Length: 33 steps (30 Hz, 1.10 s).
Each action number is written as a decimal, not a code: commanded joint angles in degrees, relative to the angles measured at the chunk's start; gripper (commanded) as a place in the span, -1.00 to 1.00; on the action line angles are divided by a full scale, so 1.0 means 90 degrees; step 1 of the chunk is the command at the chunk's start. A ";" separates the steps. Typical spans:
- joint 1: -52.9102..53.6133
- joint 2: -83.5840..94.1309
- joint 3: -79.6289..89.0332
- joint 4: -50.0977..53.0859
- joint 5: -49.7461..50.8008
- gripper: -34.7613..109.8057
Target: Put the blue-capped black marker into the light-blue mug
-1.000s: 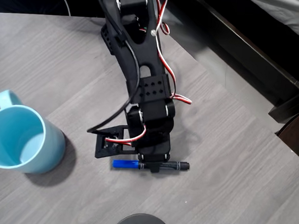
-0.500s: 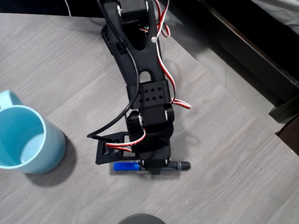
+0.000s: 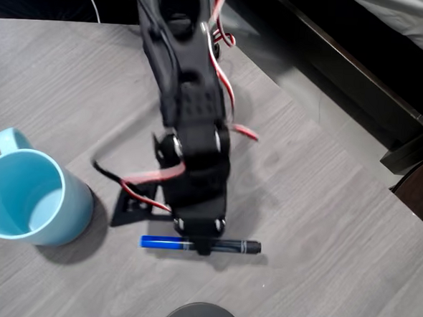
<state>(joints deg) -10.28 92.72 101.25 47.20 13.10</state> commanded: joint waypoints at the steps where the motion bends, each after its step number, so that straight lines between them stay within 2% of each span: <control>1: 0.0264 0.1270 -0.0137 0.0166 -0.0020 -0.52; 11: 0.1406 0.3008 -0.0146 -0.0049 0.0313 -0.52; 25: 0.3594 0.3467 -0.0098 -0.0889 0.2705 -0.52; 33: 0.3760 0.3174 -0.0088 -0.1455 0.3604 -0.52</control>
<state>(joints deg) 23.47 121.46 101.16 36.39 42.54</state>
